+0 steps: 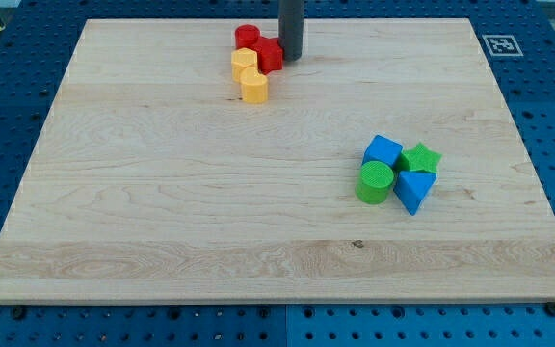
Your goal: Slide the red circle left a bit
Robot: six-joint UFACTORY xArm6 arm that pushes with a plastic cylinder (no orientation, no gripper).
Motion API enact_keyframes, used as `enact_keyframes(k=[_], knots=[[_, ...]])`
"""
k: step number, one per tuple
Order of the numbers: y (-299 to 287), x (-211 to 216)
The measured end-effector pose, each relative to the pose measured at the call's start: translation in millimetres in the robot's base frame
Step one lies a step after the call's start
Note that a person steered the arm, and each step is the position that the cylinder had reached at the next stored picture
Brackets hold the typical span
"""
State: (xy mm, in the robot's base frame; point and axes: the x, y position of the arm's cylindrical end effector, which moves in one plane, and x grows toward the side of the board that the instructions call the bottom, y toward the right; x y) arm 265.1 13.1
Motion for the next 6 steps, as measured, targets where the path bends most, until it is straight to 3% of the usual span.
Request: enact_keyframes(k=[2, 4, 6], knots=[[-25, -32], [-74, -33], [-79, -41]])
